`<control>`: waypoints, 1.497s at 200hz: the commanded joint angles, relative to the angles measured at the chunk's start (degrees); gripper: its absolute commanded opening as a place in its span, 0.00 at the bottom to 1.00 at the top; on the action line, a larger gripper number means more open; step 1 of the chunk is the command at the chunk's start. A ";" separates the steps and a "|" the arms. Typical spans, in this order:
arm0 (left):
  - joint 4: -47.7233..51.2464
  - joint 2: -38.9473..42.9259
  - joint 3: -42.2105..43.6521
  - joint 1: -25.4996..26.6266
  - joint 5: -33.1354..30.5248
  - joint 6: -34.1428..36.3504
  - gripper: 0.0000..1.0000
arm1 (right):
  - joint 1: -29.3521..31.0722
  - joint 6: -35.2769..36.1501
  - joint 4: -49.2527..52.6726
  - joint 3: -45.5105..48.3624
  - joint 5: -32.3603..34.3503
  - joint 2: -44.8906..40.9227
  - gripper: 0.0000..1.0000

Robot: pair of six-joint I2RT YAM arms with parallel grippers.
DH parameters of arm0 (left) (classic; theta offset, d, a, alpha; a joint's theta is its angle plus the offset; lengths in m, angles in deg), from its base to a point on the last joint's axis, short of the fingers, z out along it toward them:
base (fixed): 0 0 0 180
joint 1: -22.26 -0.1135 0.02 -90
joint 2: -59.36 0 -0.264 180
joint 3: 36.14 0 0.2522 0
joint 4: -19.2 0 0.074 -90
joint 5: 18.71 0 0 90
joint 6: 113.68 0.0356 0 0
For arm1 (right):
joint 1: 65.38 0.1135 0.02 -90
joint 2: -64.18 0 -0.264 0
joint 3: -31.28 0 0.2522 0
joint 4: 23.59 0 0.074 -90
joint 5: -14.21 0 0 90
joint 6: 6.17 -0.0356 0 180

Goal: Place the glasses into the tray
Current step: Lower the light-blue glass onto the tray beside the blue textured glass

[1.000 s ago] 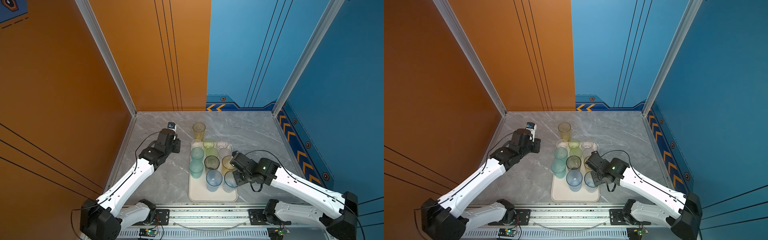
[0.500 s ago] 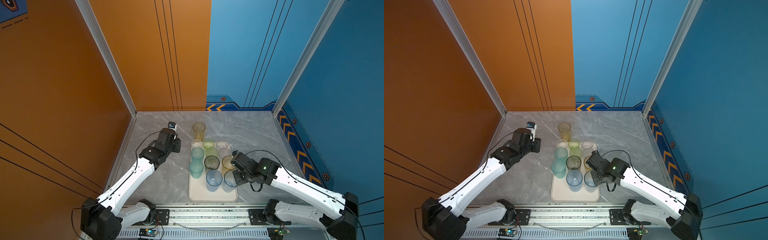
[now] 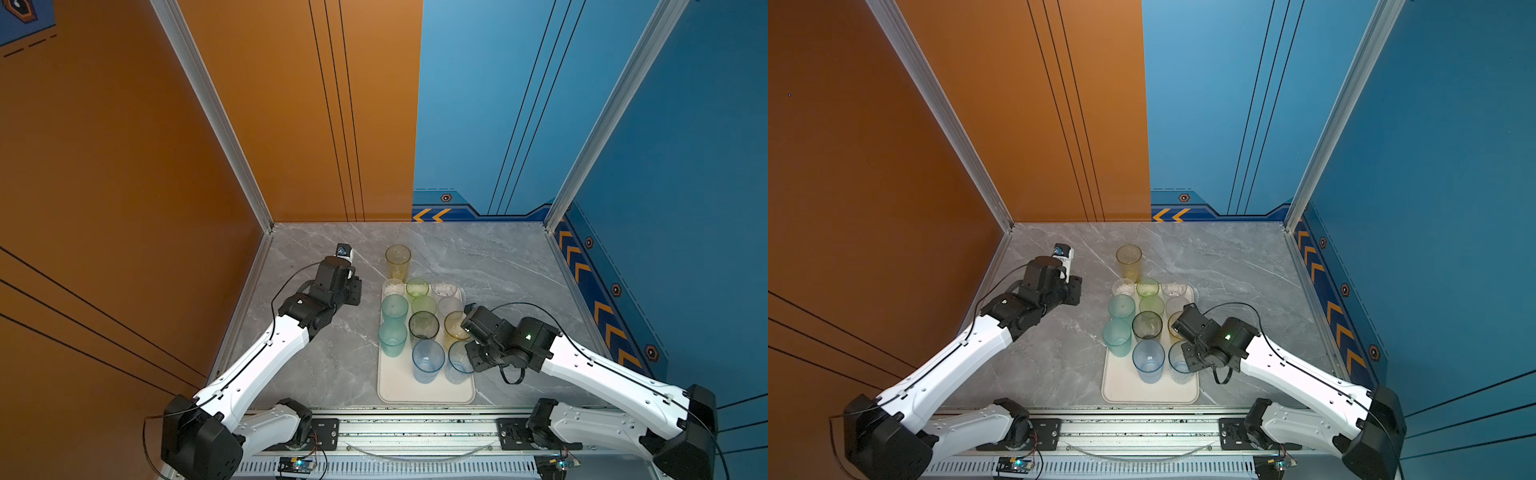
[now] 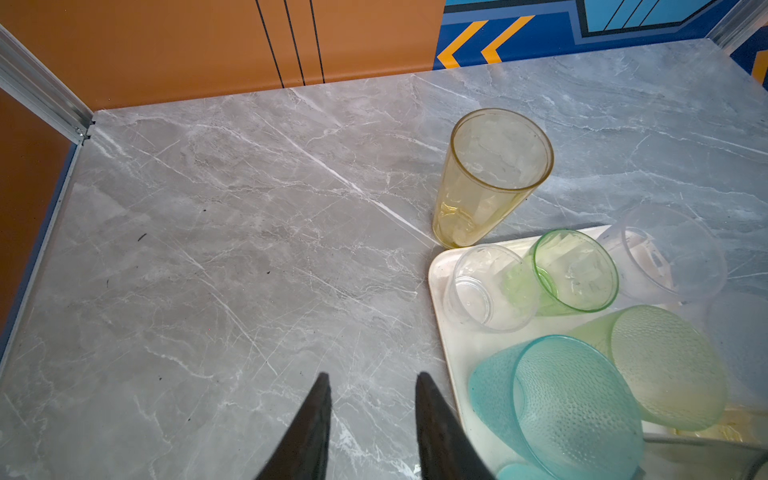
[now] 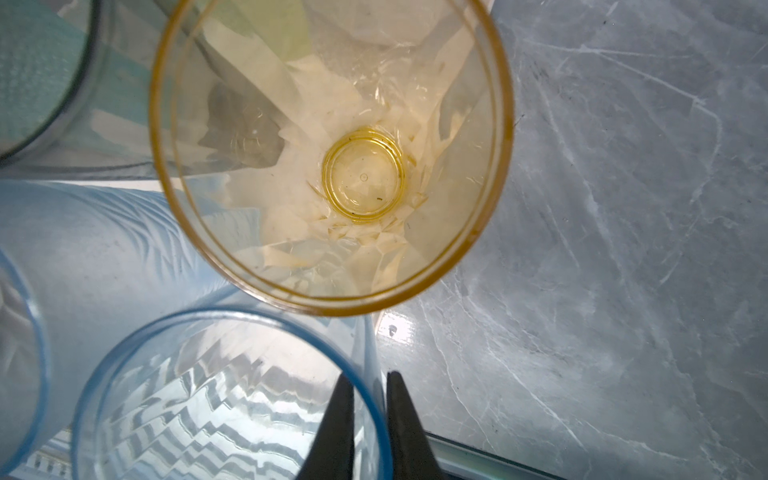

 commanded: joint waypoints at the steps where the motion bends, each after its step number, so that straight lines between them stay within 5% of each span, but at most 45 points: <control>1: 1.15 -0.16 -2.09 0.79 0.43 -0.07 0.35 | -0.20 0.00 0.43 0.37 -0.61 -0.90 0.15; 299: 2.03 -1.31 -1.89 0.88 -0.15 0.45 0.35 | -0.52 0.45 1.48 -3.15 -0.24 -4.51 0.29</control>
